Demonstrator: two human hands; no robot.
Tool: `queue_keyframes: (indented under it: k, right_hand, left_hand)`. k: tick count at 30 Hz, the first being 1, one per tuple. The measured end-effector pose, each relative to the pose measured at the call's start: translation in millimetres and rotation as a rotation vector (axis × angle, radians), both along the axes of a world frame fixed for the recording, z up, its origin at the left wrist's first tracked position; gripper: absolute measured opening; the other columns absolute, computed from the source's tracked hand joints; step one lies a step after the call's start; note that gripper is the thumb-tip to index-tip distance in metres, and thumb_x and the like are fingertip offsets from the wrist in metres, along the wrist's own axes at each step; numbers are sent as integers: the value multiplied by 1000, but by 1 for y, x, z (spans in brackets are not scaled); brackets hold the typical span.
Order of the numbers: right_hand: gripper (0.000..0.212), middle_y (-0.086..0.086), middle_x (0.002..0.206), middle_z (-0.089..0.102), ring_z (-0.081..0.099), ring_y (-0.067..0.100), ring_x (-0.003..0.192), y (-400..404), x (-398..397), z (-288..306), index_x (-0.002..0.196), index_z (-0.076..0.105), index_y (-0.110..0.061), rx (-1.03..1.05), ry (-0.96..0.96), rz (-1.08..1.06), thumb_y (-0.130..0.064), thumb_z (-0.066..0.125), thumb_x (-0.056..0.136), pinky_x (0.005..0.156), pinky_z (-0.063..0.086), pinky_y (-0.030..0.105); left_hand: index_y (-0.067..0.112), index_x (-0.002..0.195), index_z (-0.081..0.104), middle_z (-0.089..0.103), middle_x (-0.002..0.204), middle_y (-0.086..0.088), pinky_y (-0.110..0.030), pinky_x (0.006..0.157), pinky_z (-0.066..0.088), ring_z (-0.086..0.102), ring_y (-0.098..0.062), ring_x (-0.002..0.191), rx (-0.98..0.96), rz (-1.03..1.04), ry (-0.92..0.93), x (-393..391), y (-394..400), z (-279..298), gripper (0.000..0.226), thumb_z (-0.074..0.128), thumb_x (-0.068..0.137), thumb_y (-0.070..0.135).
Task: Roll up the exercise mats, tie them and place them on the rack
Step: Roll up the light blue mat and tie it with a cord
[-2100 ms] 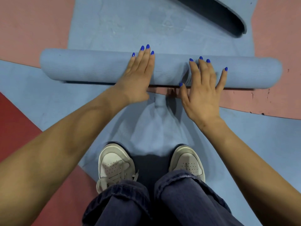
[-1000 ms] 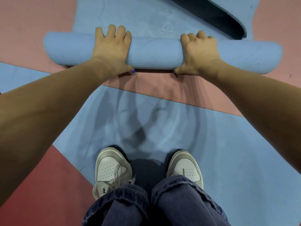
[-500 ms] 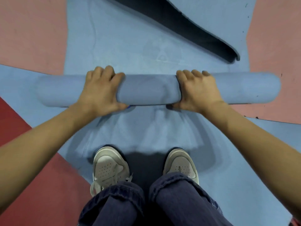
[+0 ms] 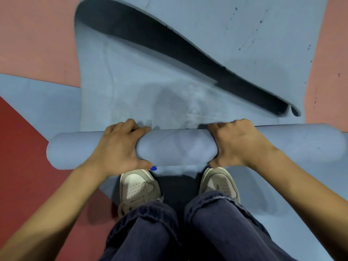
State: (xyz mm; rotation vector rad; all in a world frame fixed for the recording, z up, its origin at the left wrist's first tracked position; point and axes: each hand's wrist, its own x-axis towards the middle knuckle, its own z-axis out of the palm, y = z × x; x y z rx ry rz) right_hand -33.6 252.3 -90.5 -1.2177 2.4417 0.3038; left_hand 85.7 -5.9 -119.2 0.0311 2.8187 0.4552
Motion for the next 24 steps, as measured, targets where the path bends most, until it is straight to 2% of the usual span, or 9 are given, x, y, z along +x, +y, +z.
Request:
queue_keyframes:
  k: [2, 4, 7, 11, 14, 16, 19, 21, 24]
  right_hand:
    - [70, -7, 95, 65, 62, 23, 77, -3, -6, 0, 113, 54, -25, 7, -47, -26, -68, 58, 58, 58, 31, 26]
    - [71, -7, 94, 65, 59, 22, 74, -4, -10, 0, 114, 53, -27, 21, -92, -54, -68, 62, 56, 60, 32, 26]
    - [74, -10, 91, 65, 55, 20, 72, -7, -15, 1, 114, 53, -31, 49, -152, -87, -71, 64, 53, 62, 35, 27]
    - [78, -12, 88, 64, 59, 17, 80, -13, -27, -2, 109, 52, -36, 79, -305, -228, -75, 70, 45, 70, 44, 30]
    - [89, -14, 107, 59, 55, 14, 101, -11, -40, -2, 123, 47, -40, 38, -549, -389, -74, 74, 45, 90, 44, 34]
    - [93, -13, 124, 51, 48, 13, 116, -7, -43, -1, 132, 44, -40, -58, -558, -423, -81, 62, 50, 100, 39, 34]
    - [67, -10, 120, 55, 51, 6, 112, -2, -38, 0, 128, 54, -28, -422, -563, -696, -69, 53, 74, 96, 38, 22]
    - [33, -6, 105, 60, 56, 4, 95, 2, -37, 7, 112, 58, -23, -846, -667, -1137, -46, 62, 88, 88, 41, 16]
    - [40, 22, 109, 58, 59, 28, 105, 17, -45, 15, 115, 45, -7, -1507, -1122, -1951, -36, 58, 90, 100, 44, 38]
  left_hand:
    - [26, 142, 44, 50, 117, 1, -58, 111, 18, 47, -27, 121, -37, 55, -98, 0, 6, 1, 109, 44, 47, 81]
    - [23, 148, 30, 47, 135, -6, -66, 109, 4, 31, -30, 136, -114, 29, -19, 9, 19, -4, 107, 42, 57, 77]
    - [14, 138, 47, 54, 133, -10, -69, 106, 19, 46, -32, 128, -209, -14, 163, 18, 39, -15, 87, 48, 73, 73]
    - [15, 126, 61, 64, 123, -5, -54, 101, 37, 59, -29, 115, -198, 17, 269, 1, 37, -21, 75, 35, 87, 73]
    - [16, 124, 63, 67, 117, -4, -52, 101, 41, 61, -30, 113, -188, 60, 235, -13, 35, -20, 68, 24, 94, 64]
    - [15, 119, 66, 70, 110, -4, -49, 95, 46, 65, -29, 101, -177, 64, 273, -18, 35, -20, 61, 30, 95, 59]
    - [15, 113, 69, 71, 99, -2, -40, 81, 49, 66, -27, 85, -175, 61, 334, -21, 32, -20, 55, 37, 94, 56]
    - [16, 111, 70, 71, 96, 0, -38, 78, 48, 66, -26, 82, -166, 84, 320, -24, 32, -19, 55, 37, 94, 57]
    - [18, 110, 70, 72, 94, 1, -37, 78, 48, 67, -25, 81, -159, 97, 263, -29, 31, -18, 55, 36, 93, 58]
